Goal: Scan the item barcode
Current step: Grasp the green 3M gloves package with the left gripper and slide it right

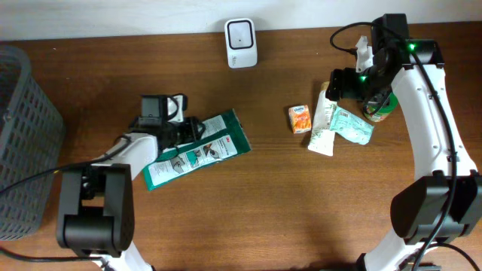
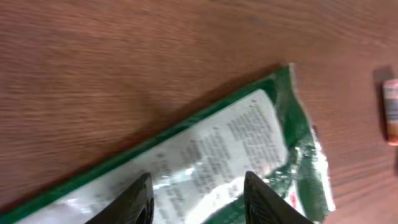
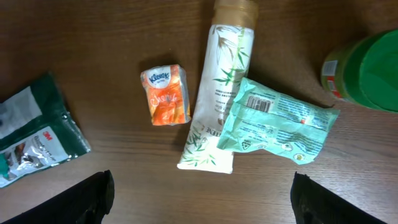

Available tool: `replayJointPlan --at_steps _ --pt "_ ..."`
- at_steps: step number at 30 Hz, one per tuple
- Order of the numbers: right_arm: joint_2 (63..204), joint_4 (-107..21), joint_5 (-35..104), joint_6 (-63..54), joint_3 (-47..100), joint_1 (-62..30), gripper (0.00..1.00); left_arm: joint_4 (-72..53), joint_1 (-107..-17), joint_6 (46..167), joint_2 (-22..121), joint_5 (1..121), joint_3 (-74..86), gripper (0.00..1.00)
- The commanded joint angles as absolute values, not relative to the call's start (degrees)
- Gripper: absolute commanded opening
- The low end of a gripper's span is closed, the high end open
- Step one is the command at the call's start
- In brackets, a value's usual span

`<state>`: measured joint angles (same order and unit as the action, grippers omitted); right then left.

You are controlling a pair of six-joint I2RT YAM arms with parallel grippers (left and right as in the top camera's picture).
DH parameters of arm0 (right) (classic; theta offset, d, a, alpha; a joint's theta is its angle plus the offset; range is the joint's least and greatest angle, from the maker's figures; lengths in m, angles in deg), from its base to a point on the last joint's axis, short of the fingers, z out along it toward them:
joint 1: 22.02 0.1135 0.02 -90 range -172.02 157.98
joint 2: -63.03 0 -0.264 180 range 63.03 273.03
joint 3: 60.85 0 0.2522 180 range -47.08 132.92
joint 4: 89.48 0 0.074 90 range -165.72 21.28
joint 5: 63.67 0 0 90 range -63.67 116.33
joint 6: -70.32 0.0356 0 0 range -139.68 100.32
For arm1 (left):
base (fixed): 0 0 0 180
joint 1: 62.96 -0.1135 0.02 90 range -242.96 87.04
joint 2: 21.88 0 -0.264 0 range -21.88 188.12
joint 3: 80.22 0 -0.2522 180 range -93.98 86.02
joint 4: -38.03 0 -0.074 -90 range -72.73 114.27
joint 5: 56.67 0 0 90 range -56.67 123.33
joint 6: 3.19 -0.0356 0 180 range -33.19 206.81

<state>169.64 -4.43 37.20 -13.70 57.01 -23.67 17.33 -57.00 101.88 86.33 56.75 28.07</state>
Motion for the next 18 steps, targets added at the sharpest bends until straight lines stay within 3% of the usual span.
replayJointPlan --at_steps 1,5,11,18 --pt "169.20 -4.56 39.89 -13.92 57.73 -22.67 0.88 16.47 -58.77 103.47 86.24 58.43 24.81 0.45" --pt "169.29 -4.67 40.33 -15.69 57.71 -19.41 0.88 8.89 -62.81 100.66 82.57 57.54 17.97 0.47" --pt "171.37 -6.99 43.78 -16.06 57.71 -11.19 0.88 -9.49 -65.87 95.54 76.69 43.90 9.12 0.51" --pt "177.14 -13.19 48.66 -10.69 57.71 -0.07 0.87 -15.09 -68.06 89.92 75.59 37.82 8.72 0.63"
